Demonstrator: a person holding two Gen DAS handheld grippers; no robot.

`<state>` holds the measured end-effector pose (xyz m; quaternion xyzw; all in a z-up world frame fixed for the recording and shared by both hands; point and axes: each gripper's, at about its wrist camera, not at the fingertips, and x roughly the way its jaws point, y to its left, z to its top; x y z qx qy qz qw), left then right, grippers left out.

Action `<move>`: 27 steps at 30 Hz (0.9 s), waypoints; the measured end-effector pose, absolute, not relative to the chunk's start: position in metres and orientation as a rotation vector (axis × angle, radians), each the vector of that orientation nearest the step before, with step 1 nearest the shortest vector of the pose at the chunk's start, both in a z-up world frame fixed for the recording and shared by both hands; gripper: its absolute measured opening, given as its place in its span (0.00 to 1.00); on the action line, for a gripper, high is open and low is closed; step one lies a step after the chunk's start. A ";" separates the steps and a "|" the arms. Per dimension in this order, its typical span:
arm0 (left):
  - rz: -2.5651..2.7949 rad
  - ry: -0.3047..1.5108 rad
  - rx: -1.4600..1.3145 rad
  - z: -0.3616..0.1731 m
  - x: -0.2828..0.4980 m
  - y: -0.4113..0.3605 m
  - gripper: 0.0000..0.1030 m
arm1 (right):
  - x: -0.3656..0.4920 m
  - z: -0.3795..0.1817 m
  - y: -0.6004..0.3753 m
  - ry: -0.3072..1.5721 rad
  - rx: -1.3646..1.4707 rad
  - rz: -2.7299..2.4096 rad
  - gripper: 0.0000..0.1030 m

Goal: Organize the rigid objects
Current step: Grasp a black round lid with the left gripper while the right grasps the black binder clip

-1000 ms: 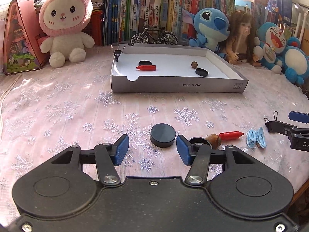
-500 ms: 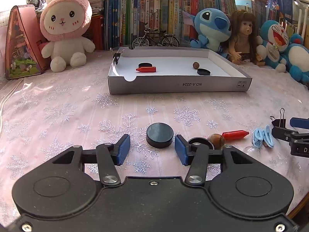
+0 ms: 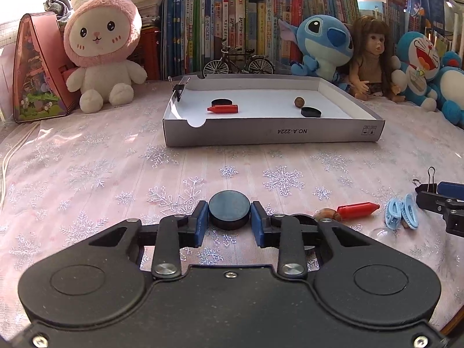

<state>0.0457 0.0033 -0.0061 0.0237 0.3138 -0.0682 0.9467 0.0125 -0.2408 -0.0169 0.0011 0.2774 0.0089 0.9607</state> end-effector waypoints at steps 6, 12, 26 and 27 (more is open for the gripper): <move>-0.124 0.622 0.036 0.002 0.045 0.009 0.29 | 0.011 -0.011 -0.238 0.565 -0.007 0.038 0.35; -0.110 0.622 0.028 0.009 0.048 0.013 0.29 | 0.013 -0.003 -0.238 0.548 0.011 0.035 0.35; -0.111 0.633 0.040 0.019 0.063 0.008 0.29 | 0.027 0.009 -0.237 0.547 0.028 0.027 0.35; -0.113 0.632 0.040 0.021 0.064 0.007 0.29 | 0.028 0.009 -0.237 0.549 0.031 0.027 0.35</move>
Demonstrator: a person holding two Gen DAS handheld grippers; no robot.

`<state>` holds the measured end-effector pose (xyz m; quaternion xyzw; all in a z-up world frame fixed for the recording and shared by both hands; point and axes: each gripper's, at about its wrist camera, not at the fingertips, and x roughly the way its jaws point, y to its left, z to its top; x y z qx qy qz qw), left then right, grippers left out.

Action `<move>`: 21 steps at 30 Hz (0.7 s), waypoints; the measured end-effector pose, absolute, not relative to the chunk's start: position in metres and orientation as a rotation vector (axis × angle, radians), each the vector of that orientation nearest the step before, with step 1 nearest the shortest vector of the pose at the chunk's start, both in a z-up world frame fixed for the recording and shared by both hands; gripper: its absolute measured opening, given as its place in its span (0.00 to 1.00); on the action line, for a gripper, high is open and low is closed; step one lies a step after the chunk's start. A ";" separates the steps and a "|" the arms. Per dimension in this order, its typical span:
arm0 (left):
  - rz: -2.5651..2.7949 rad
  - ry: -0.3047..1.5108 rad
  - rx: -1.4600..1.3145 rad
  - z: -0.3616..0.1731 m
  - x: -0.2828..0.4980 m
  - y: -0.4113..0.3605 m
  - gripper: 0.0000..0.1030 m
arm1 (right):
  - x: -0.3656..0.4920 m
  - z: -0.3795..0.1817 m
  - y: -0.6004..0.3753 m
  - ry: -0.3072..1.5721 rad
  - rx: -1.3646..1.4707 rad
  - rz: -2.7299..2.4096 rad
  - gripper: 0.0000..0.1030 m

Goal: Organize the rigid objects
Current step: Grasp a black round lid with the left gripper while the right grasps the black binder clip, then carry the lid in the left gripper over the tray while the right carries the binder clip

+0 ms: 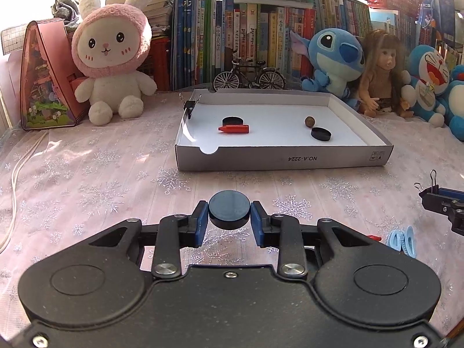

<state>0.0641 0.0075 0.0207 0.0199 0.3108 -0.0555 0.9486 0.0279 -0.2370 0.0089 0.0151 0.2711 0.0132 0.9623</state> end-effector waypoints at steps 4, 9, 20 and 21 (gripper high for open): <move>-0.124 0.634 0.035 0.025 0.070 0.006 0.29 | 0.034 0.011 -0.237 0.560 0.045 0.026 0.35; -0.132 0.629 0.034 0.030 0.077 0.004 0.29 | 0.043 0.013 -0.234 0.569 0.052 0.027 0.35; -0.150 0.594 0.045 0.048 0.098 -0.001 0.29 | 0.066 0.022 -0.228 0.584 0.083 0.044 0.35; -0.152 0.591 0.044 0.049 0.099 -0.001 0.29 | 0.069 0.023 -0.229 0.587 0.090 0.044 0.35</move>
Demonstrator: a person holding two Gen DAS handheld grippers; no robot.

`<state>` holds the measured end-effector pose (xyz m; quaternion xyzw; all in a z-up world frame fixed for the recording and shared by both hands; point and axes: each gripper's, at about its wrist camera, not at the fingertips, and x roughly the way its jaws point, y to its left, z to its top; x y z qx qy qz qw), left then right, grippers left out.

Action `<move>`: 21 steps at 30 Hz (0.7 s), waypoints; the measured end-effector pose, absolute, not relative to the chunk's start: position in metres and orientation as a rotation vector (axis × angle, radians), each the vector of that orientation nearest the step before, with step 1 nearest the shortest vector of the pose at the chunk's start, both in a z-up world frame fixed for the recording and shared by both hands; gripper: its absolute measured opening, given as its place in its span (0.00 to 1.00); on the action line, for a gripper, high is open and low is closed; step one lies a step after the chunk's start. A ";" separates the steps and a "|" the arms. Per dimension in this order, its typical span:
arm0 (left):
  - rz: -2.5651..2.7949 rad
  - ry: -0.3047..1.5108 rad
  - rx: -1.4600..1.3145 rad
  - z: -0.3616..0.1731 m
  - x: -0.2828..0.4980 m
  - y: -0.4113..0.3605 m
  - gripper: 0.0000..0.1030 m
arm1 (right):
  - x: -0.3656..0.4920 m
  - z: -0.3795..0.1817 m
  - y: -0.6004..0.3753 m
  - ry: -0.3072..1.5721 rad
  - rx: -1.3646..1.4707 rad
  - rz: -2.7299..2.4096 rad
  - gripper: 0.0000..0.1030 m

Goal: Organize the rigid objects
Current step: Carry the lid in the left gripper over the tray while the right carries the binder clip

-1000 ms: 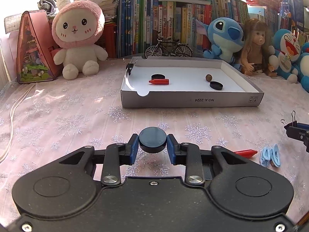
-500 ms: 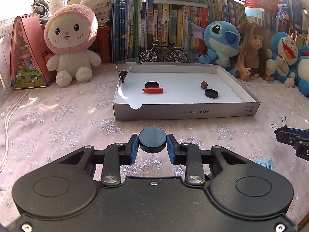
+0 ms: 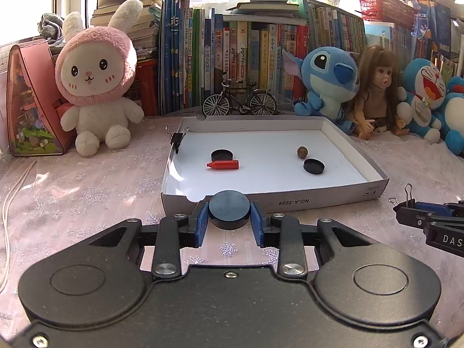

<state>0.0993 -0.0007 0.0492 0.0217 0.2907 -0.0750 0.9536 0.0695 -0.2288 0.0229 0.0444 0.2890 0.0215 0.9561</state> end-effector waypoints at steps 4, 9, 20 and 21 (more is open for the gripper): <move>-0.165 0.589 0.035 0.056 0.112 -0.001 0.29 | 0.082 0.028 -0.228 0.587 0.105 0.047 0.35; -0.182 0.601 0.031 0.063 0.133 0.000 0.29 | 0.101 0.038 -0.230 0.601 0.136 0.056 0.35; -0.197 0.641 -0.025 0.068 0.182 0.005 0.29 | 0.146 0.058 -0.220 0.616 0.115 0.080 0.35; -0.197 0.645 -0.023 0.066 0.187 0.004 0.29 | 0.150 0.058 -0.218 0.624 0.109 0.085 0.35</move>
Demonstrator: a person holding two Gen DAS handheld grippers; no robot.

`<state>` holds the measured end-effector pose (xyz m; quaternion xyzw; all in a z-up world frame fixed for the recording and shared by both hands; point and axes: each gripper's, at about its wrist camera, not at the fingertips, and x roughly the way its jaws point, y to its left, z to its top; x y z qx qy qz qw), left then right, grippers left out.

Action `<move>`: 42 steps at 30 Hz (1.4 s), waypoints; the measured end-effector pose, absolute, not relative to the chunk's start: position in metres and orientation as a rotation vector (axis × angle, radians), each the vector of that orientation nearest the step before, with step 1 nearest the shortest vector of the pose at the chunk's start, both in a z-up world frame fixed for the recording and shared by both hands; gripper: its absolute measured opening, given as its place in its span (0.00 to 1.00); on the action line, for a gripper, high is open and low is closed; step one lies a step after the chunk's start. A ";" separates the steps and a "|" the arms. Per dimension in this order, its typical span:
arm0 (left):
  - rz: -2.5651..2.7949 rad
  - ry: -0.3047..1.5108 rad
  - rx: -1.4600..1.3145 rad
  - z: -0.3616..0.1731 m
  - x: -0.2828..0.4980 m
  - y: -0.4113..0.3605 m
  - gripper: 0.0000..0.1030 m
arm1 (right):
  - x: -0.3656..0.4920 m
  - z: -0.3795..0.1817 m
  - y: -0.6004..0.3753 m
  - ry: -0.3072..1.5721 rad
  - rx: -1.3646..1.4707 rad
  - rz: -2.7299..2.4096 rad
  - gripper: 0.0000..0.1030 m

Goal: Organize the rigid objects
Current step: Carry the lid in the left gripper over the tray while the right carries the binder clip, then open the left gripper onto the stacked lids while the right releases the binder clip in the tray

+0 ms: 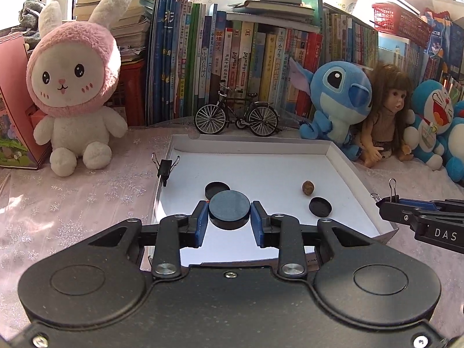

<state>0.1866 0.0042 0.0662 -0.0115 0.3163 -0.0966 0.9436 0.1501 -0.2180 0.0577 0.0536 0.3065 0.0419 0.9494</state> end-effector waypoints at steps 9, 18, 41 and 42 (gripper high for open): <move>-0.176 0.723 -0.020 0.040 0.219 -0.001 0.29 | 0.188 0.043 -0.205 0.716 0.124 0.113 0.35; -0.167 0.747 0.015 0.025 0.231 -0.006 0.29 | 0.206 0.027 -0.197 0.767 0.130 0.113 0.35; -0.144 0.751 0.037 0.007 0.244 -0.017 0.29 | 0.219 0.014 -0.188 0.786 0.114 0.110 0.35; -0.145 0.751 0.037 0.007 0.244 -0.017 0.29 | 0.219 0.013 -0.188 0.788 0.113 0.110 0.35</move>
